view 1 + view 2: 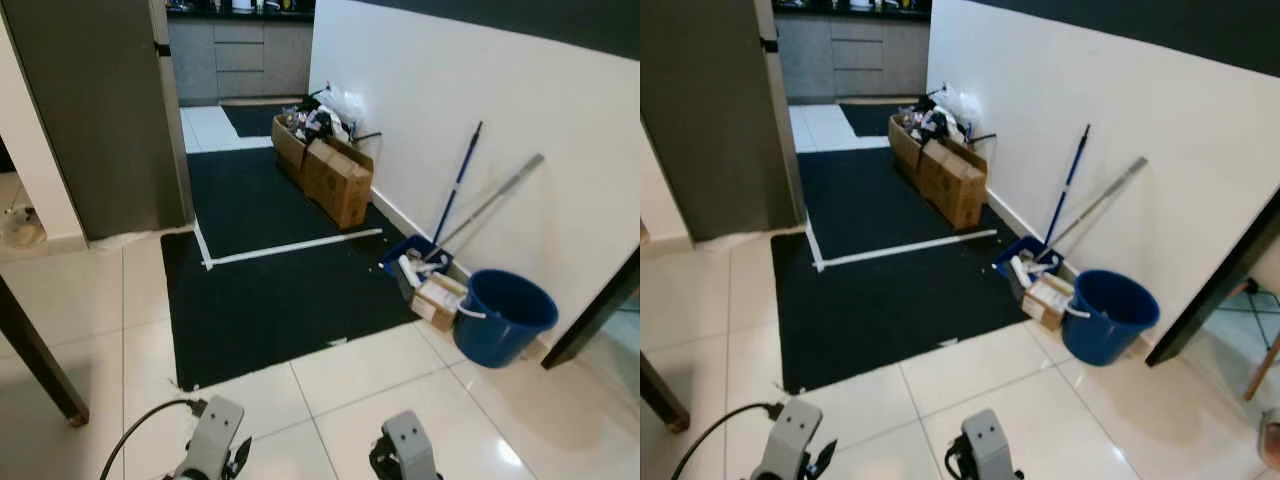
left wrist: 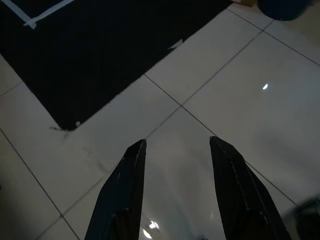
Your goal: Setting the table
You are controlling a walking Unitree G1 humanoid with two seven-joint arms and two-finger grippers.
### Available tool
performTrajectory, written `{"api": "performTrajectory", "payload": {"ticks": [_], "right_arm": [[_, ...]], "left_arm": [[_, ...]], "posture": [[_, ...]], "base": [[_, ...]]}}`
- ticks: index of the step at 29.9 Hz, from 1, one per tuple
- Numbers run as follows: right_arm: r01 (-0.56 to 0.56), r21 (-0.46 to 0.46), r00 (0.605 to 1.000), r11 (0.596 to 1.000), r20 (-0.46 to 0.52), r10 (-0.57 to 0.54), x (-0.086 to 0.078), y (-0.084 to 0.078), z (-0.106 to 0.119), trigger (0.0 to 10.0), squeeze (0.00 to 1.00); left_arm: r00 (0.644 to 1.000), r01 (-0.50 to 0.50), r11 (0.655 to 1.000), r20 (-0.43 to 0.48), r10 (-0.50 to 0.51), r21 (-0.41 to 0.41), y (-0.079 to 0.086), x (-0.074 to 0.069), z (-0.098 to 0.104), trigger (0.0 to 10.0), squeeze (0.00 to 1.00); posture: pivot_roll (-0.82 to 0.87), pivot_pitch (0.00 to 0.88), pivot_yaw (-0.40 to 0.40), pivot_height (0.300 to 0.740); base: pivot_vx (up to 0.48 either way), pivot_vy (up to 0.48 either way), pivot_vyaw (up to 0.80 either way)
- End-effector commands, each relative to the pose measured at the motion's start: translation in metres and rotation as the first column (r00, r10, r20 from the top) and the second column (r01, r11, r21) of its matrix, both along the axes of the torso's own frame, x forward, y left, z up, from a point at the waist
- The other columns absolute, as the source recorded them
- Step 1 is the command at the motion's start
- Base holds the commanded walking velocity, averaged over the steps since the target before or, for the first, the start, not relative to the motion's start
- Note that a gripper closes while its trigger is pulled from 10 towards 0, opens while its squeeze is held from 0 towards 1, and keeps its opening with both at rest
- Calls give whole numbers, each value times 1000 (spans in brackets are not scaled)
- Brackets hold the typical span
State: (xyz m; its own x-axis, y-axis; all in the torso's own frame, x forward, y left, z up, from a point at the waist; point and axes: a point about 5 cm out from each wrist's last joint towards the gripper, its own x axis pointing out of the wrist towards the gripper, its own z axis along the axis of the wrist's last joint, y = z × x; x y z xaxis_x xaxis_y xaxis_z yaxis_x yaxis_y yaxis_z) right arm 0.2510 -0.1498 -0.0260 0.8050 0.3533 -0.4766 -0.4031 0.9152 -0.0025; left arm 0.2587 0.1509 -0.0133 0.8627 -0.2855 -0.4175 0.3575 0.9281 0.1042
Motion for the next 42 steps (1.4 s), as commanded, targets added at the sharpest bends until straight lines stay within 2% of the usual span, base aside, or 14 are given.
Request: {"api": "performTrajectory", "payload": {"ticks": [1,9,13,15,17,18,20,21,25,33,42], "right_arm": [[20,-2,1000,1000,-14,-20,-3,-5,-2,10000,0],[28,3,1000,1000,-9,-28,-2,-6,-2,10000,0],[52,6,999,999,12,-52,0,-10,1,10000,0],[89,36,995,995,36,-90,6,-15,7,10000,0],[131,89,987,987,78,-138,17,-19,19,10000,0],[131,89,987,987,78,-138,17,-19,19,10000,0],[159,151,977,976,119,-178,27,-21,32,10000,0],[159,151,977,976,119,-178,27,-21,32,10000,0],[159,214,971,964,145,-193,32,-20,41,10000,0],[125,244,977,962,138,-162,29,-12,41,10000,0],[155,249,966,956,166,-200,32,-15,49,10000,0]], "left_arm": [[1000,17,1000,-20,-17,0,-4,-4,-4,10000,0],[1000,16,1000,-19,-16,0,-4,-4,-4,10000,0],[1000,5,1000,-15,-5,29,-1,-3,-3,10000,0],[1000,4,999,4,-5,53,2,0,0,10000,0],[999,-13,999,32,11,42,6,6,7,10000,0],[999,-13,999,32,11,42,6,6,7,10000,0],[996,-48,999,71,48,-4,11,14,19,10000,0],[996,-48,999,71,48,-4,11,14,19,10000,0],[986,-109,990,117,120,-95,18,24,37,10000,0],[983,-103,988,137,119,-115,13,21,43,10000,0],[988,-81,991,126,94,-104,8,16,43,10000,0]], "posture": [[33,8,18,740],[33,15,20,740],[33,15,20,740],[30,27,20,740],[28,30,20,740],[28,30,20,740],[28,33,20,740],[28,33,20,740],[31,38,19,740],[34,43,20,740],[32,48,22,740]], "base": [[480,0,0],[480,0,0],[320,0,0],[0,0,0],[0,0,0],[0,0,0],[0,0,0],[0,0,0],[0,0,0],[0,0,0],[0,0,0]]}}
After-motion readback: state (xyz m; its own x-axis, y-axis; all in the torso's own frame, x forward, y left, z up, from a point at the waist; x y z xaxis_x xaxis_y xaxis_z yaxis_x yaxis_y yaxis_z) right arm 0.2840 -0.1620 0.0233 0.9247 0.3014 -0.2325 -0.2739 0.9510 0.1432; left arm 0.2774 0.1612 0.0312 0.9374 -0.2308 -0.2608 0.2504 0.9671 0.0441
